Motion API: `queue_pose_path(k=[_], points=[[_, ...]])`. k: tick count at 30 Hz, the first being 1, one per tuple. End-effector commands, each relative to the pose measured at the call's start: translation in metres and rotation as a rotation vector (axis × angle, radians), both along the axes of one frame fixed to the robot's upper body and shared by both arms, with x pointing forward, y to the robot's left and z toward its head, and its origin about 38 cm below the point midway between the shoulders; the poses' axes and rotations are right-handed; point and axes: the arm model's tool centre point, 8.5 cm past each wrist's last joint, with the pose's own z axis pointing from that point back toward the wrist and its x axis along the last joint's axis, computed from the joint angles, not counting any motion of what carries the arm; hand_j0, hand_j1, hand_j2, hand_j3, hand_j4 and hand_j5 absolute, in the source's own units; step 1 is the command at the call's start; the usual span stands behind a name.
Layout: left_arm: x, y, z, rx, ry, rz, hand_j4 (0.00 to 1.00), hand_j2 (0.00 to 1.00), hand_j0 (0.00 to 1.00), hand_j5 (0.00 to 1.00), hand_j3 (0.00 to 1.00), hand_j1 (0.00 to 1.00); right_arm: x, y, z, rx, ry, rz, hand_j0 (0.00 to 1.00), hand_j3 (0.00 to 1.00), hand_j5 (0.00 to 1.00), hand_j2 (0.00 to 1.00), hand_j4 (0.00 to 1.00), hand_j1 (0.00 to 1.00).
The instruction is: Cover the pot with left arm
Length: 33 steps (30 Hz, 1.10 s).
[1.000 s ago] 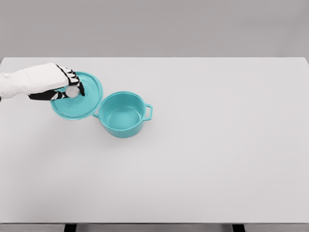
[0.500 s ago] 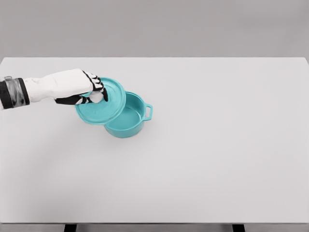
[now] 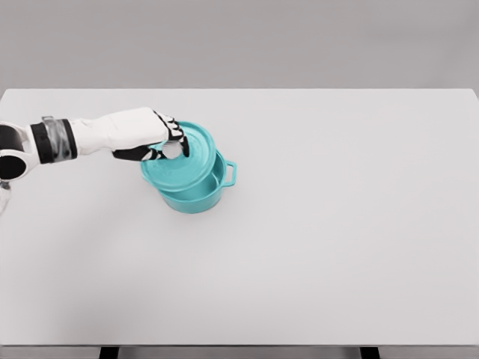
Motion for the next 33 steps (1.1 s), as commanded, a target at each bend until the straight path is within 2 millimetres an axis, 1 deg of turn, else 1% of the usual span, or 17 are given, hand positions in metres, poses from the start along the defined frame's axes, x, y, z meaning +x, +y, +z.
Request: queue_pose_path(k=[1,2,6,11,13,19,22,33], points=[[-0.001,-0.005,-0.006,-0.002,0.018,-0.009,0.50,0.50,0.50,0.50,0.50,0.50,0.000,0.000,0.000,0.001,0.001,0.000,1.00,1.00,1.00,1.00,1.00,1.00],[-0.001,-0.009,-0.006,-0.009,0.018,-0.016,0.50,0.50,0.50,0.50,0.50,0.50,0.000,0.000,0.000,0.001,0.001,0.000,1.00,1.00,1.00,1.00,1.00,1.00],[0.005,-0.013,-0.011,-0.003,0.023,-0.005,0.50,0.50,0.50,0.50,0.50,0.50,0.000,0.000,0.000,0.000,-0.001,0.000,1.00,1.00,1.00,1.00,1.00,1.00],[0.005,-0.014,-0.013,-0.001,0.026,-0.009,0.50,0.50,0.50,0.50,0.50,0.50,0.000,0.000,0.000,0.000,-0.001,0.000,1.00,1.00,1.00,1.00,1.00,1.00],[0.005,-0.019,-0.013,-0.009,0.027,-0.015,0.50,0.50,0.50,0.50,0.50,0.50,0.000,0.000,0.000,0.001,0.001,0.000,1.00,1.00,1.00,1.00,1.00,1.00],[0.007,-0.019,-0.017,-0.009,0.036,-0.009,0.51,0.51,0.51,0.51,0.51,0.51,0.000,0.000,0.000,0.001,0.001,0.000,1.00,1.00,1.00,1.00,1.00,1.00],[0.009,-0.015,-0.021,-0.001,0.046,0.006,0.51,0.51,0.51,0.51,0.51,0.51,0.000,0.000,0.000,0.001,0.001,0.000,1.00,1.00,1.00,1.00,1.00,1.00],[0.009,-0.015,-0.025,0.003,0.052,0.009,0.53,0.53,0.53,0.53,0.53,0.53,0.001,0.000,0.000,0.001,-0.001,0.000,1.00,1.00,1.00,1.00,1.00,1.00]])
